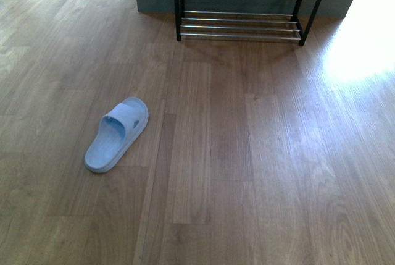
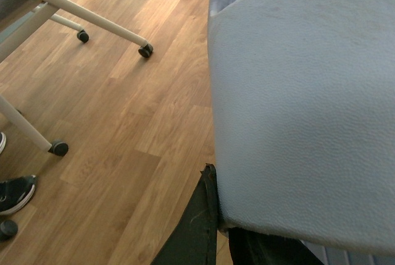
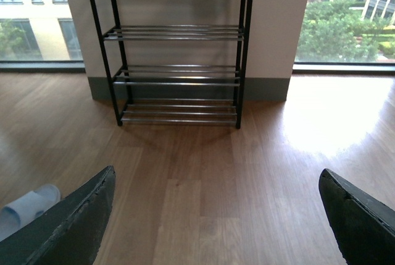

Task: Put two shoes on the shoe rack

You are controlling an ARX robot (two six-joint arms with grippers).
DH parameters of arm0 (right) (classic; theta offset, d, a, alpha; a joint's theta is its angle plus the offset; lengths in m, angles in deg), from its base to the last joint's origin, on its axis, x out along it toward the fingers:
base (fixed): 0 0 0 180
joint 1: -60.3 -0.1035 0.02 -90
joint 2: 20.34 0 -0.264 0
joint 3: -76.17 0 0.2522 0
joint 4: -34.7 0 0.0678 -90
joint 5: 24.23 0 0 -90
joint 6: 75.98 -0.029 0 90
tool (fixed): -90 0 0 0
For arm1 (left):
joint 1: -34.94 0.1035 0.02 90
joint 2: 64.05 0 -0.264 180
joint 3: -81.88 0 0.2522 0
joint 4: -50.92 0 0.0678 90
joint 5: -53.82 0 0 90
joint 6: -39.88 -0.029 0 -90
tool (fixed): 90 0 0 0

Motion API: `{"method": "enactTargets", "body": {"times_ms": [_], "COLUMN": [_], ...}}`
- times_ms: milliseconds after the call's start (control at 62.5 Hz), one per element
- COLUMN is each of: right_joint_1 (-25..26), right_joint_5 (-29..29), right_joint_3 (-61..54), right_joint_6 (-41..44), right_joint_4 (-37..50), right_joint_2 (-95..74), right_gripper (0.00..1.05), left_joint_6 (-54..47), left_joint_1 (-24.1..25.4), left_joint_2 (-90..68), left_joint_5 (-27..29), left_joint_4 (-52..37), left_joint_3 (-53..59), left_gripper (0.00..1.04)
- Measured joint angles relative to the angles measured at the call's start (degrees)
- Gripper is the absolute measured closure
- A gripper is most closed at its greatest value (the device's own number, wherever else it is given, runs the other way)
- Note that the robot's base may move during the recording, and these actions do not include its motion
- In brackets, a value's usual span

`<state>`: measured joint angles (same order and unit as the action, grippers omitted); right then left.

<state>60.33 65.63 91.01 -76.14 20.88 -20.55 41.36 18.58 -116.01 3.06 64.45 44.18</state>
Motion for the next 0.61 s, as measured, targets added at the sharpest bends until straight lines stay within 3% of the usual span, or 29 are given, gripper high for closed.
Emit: {"method": "enactTargets", "body": {"times_ms": [608], "right_joint_1": [0.0], "right_joint_5": [0.1], "right_joint_3": [0.0], "right_joint_6": [0.0], "right_joint_4": [0.0], "right_joint_2": [0.0], "right_gripper": [0.09], "left_joint_6": [-0.2], "left_joint_1": [0.0], "left_joint_2": [-0.1], "left_joint_5": [0.1], "left_joint_4": [0.0], "left_joint_3": [0.0], "left_gripper": [1.03]}}
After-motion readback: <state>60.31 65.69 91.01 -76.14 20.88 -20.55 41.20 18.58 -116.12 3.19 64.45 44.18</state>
